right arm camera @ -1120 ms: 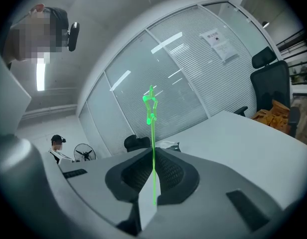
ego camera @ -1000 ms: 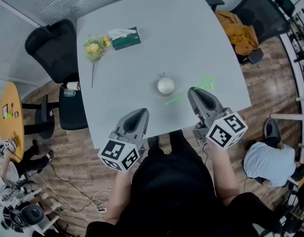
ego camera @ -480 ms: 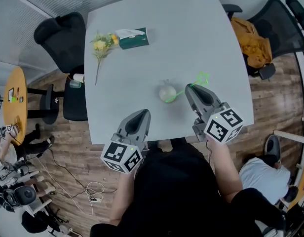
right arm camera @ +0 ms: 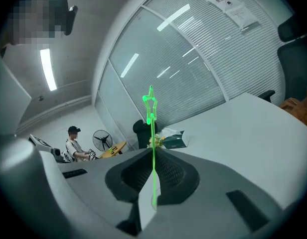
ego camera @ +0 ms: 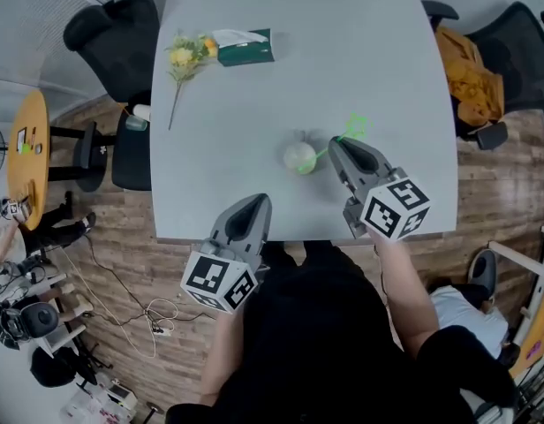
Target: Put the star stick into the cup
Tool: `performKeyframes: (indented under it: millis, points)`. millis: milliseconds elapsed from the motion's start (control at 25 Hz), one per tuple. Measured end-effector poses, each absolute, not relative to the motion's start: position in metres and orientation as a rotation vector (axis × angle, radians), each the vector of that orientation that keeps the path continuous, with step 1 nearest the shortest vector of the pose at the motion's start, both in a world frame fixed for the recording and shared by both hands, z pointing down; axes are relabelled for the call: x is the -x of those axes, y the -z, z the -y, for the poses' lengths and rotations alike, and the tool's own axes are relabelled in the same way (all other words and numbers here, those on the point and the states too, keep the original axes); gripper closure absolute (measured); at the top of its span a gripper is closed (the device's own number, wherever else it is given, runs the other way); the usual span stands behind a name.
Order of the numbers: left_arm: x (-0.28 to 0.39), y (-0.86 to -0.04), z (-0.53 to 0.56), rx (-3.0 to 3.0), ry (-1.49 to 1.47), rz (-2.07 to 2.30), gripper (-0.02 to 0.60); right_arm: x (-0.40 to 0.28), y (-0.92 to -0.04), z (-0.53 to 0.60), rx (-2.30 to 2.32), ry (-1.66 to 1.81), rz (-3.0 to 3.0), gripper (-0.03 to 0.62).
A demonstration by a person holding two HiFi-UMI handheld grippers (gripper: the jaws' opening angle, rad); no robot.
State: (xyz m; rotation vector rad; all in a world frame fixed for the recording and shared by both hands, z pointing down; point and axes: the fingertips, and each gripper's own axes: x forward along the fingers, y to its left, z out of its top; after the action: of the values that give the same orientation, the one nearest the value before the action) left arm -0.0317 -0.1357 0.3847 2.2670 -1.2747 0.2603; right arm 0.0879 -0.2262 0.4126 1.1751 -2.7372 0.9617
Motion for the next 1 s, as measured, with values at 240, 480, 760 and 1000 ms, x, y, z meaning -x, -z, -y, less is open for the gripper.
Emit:
performKeyframes:
  millis: [240, 480, 760, 1000]
  points:
    - [0.032, -0.393, 0.138, -2.238, -0.272, 1.265, 0.581, -0.077, -0.436, 0.236, -1.161, -1.021, 2.697, 0.572]
    - [0.034, -0.406, 0.138, -2.21, -0.284, 1.236, 0.581, -0.067, -0.451, 0.237, -1.148, -1.037, 2.669, 0.572]
    - [0.03, -0.413, 0.141, -2.199, -0.285, 1.208, 0.581, -0.064, -0.464, 0.233, -1.138, -1.074, 2.639, 0.572]
    - [0.031, -0.42, 0.141, -2.179, -0.283, 1.199, 0.581, -0.061, -0.477, 0.234, -1.132, -1.099, 2.609, 0.571]
